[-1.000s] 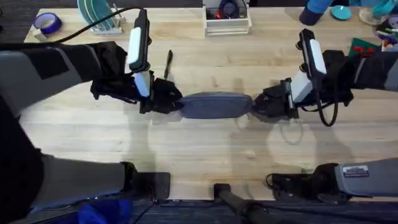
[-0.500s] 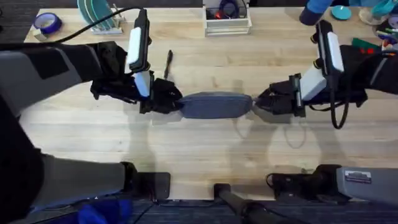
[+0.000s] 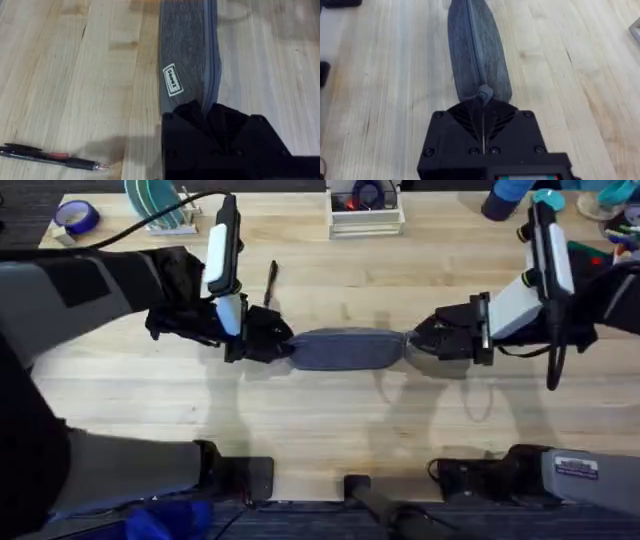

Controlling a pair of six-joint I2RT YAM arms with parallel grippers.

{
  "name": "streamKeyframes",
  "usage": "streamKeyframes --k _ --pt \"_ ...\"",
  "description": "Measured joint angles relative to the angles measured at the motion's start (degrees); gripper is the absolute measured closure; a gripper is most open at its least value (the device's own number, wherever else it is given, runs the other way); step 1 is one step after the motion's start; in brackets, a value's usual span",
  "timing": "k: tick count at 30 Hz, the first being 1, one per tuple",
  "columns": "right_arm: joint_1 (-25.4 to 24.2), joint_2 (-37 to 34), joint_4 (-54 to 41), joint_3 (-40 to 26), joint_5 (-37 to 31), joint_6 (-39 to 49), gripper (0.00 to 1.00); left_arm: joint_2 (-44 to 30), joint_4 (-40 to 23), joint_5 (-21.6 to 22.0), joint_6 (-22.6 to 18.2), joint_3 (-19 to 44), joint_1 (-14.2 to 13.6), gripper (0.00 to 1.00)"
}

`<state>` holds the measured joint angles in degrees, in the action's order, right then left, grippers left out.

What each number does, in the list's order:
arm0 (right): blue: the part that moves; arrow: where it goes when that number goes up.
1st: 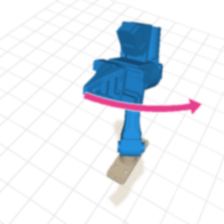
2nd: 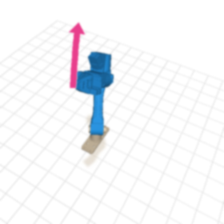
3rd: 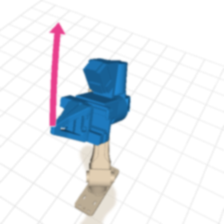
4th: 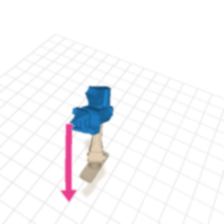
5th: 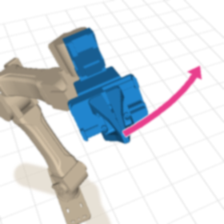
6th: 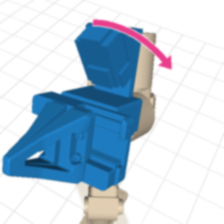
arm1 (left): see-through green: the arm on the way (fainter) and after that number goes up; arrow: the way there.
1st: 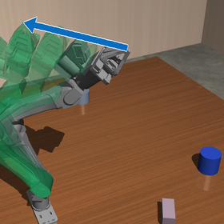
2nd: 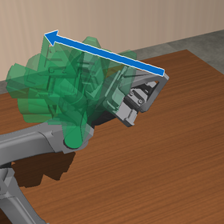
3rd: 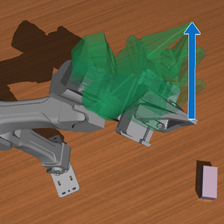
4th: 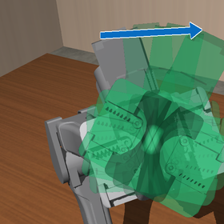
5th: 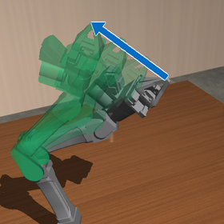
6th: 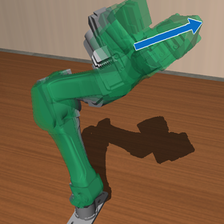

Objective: Unzip the bag, pick up the pens from the table one at a time and place them inside, then zip the bag closed.

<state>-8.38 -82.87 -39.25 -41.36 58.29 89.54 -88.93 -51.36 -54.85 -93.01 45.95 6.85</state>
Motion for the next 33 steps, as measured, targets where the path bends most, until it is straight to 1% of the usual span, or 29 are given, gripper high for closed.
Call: streamKeyframes --k 22,29,33 --pt "0.0 0.0 0.9 0.0 4.4 0.0 0.973 0.0 0.0 0.0 0.0 0.0 0.0 0.959" --pt "0.0 0.0 2.4 0.0 6.2 0.0 0.973 0.0 -0.1 0.0 0.0 0.0 0.0 0.959" --pt "0.9 0.0 3.1 0.0 6.5 0.0 0.973 0.0 -0.1 0.0 0.0 0.0 0.0 0.959"
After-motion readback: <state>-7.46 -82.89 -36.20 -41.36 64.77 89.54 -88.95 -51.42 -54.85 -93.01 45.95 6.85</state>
